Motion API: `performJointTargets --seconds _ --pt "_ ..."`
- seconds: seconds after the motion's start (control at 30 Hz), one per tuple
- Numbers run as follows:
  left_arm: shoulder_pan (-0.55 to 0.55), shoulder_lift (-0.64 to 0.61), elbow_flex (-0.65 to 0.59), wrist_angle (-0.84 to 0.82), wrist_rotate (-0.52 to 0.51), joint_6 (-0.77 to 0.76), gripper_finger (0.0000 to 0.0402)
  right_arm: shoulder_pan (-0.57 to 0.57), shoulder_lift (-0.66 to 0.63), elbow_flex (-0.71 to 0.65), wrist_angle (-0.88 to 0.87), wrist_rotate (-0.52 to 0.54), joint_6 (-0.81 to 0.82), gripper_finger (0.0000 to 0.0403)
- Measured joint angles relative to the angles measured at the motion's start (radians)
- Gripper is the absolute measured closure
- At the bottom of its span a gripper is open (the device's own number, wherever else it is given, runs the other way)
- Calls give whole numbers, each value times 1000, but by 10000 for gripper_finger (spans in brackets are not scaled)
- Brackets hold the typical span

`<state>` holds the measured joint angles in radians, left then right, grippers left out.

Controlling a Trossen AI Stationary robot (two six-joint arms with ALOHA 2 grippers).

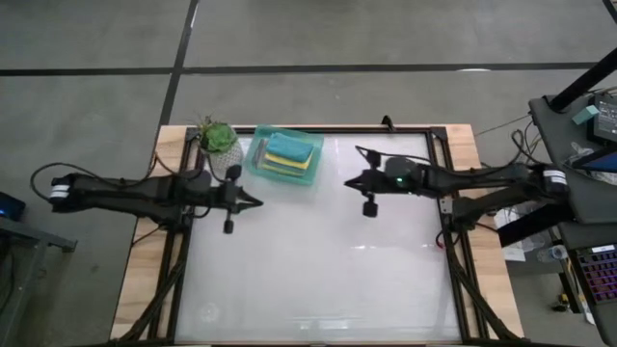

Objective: Fold microfiber towels
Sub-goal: Return to Home Position

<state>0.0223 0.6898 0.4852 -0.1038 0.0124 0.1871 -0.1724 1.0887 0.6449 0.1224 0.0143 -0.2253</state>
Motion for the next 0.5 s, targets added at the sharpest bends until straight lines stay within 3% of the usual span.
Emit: performJointTargets --seconds 0.5 --pt "2 -327 -209 41 -24 -22 402 0 -421 -286 63 -22 17 394"
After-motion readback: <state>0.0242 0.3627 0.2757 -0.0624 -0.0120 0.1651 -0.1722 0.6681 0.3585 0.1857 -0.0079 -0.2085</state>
